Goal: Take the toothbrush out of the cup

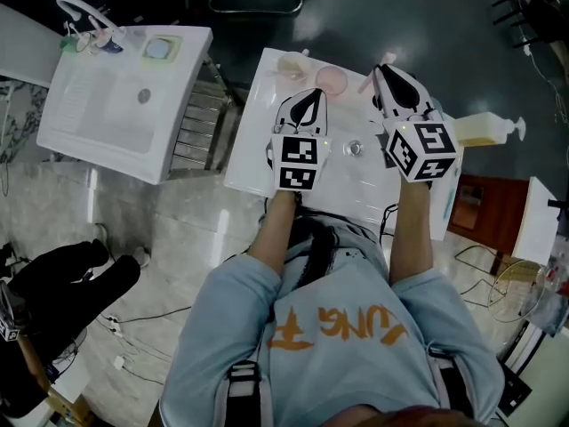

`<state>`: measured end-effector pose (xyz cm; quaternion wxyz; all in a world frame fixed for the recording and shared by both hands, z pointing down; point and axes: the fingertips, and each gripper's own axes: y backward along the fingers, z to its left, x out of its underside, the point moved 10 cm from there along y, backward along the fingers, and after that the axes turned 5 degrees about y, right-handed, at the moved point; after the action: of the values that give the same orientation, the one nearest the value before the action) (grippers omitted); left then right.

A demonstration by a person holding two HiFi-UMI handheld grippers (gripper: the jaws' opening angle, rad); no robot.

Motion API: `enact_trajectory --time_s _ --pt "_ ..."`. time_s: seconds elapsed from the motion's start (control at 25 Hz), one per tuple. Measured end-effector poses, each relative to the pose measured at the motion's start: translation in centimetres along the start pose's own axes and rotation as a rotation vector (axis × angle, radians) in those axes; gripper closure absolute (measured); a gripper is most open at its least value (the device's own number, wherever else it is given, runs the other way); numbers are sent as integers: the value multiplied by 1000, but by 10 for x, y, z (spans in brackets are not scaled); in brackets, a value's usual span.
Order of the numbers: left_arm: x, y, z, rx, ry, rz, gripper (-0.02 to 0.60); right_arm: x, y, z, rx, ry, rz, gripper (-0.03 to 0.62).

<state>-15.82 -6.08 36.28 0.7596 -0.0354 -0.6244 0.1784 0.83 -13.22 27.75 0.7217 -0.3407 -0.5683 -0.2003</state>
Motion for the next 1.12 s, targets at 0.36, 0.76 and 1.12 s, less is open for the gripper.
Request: enact_trajectory --time_s 0.36,0.76,1.12 --pt "7 -4 -52 59 -29 21 574 -1 65 -28 34 -60 -65 553" --pt "14 -6 -121 122 -69 25 574 9 139 -63 104 -82 -99 553" --pt "26 -16 -190 223 -106 44 574 37 204 -96 202 -108 -69 553"
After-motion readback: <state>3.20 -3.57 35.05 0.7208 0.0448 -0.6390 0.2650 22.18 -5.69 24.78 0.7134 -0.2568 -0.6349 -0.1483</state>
